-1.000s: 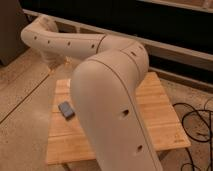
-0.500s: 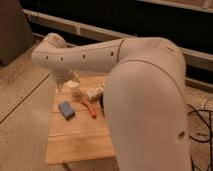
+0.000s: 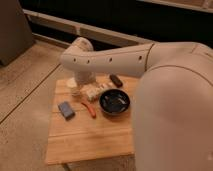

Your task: Move the arm in a circular motion

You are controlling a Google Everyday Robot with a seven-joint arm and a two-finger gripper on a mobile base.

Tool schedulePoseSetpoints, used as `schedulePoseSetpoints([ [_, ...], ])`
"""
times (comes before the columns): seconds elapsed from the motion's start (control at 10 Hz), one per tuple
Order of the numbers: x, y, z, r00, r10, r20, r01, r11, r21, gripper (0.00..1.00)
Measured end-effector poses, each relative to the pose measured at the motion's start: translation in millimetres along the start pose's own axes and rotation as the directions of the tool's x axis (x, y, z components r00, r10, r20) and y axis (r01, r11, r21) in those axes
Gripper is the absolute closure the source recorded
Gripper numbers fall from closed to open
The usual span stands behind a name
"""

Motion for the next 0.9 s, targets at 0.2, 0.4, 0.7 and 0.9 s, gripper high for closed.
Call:
schedulePoseSetpoints([
  [0.2,-25.8,-1.4,4.7,1.0,-0.01,-0.009,0.01,0.999,0.032,0.35],
  [0.4,-59.4,19.8,7.2,0.998,-0.061,-0.01,0.062,0.996,0.059,0.35],
  [0.7,-91.1,83.6,3.9,0.983,-0.186,0.002,0.186,0.981,0.058,0.35],
  [0.9,-95.6,131.0,1.1,0.964,-0.267,0.018,0.266,0.964,0.016,0.35],
])
